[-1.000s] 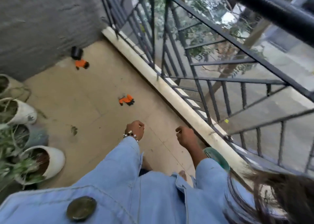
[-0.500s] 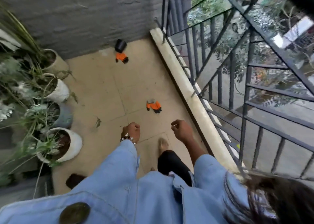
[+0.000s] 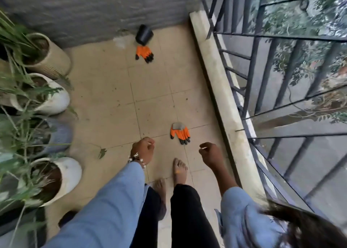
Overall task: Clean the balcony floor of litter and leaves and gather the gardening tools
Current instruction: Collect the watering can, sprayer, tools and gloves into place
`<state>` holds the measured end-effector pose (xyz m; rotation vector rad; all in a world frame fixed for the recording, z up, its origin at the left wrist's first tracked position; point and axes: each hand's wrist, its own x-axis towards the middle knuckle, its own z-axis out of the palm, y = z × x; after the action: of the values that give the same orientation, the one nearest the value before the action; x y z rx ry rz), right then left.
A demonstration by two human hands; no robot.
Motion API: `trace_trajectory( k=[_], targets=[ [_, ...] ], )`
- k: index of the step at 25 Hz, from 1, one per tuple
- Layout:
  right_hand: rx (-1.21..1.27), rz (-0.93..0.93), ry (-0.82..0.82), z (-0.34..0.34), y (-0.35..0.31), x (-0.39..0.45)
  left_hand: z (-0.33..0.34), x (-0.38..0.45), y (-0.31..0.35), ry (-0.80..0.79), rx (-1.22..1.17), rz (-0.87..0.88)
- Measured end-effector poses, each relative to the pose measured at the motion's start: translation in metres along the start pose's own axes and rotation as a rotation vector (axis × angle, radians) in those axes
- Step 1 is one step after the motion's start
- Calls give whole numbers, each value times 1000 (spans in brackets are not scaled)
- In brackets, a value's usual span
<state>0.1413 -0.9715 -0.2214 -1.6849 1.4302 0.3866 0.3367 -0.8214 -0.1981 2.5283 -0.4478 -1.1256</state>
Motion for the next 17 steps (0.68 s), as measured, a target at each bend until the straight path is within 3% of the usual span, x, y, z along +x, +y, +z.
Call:
trace_trajectory(
  k=[3,10,17],
  targets=[
    [-15,48,-29,27,3,83,30,84,-8,-18,30,-20],
    [-78,138,-95,168,53,307,140,306,-69,-121,135,5],
    [-195,392,94,275,89,408,200,404,-114,-259,291,121]
  ],
)
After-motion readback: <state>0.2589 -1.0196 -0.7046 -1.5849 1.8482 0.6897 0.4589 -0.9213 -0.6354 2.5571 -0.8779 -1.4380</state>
